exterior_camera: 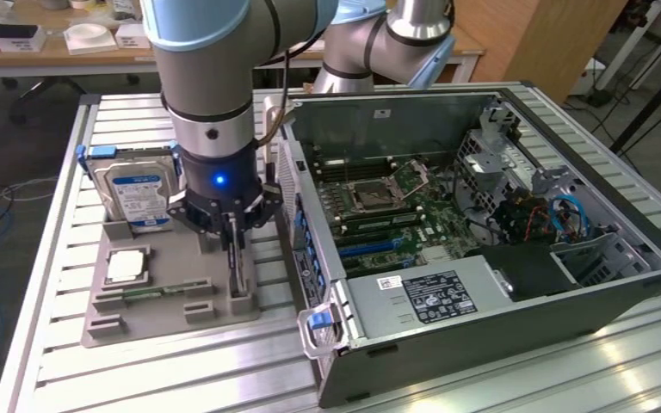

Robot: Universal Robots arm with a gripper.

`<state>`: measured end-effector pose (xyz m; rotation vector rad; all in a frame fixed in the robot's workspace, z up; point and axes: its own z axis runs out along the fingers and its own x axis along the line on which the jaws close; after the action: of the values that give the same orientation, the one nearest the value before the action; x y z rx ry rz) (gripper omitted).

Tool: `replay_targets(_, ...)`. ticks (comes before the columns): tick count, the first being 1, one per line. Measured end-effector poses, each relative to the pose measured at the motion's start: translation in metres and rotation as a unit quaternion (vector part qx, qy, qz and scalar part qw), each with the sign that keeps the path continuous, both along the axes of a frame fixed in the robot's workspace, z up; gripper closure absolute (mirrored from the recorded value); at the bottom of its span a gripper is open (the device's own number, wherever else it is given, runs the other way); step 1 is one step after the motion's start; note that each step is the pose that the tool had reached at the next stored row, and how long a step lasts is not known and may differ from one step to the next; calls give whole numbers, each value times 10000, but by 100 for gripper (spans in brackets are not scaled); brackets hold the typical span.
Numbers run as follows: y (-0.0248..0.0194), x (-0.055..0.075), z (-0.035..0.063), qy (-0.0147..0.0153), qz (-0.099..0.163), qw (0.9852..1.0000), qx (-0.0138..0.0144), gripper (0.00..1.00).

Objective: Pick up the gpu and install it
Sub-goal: 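Pick up the gpu and move the gpu toward the slot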

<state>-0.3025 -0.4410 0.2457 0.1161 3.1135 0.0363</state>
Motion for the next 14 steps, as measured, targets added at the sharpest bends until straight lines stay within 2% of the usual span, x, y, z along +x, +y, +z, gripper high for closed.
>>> replay_targets(14, 0, 0, 229, 0, 0, 10000, 0, 74)
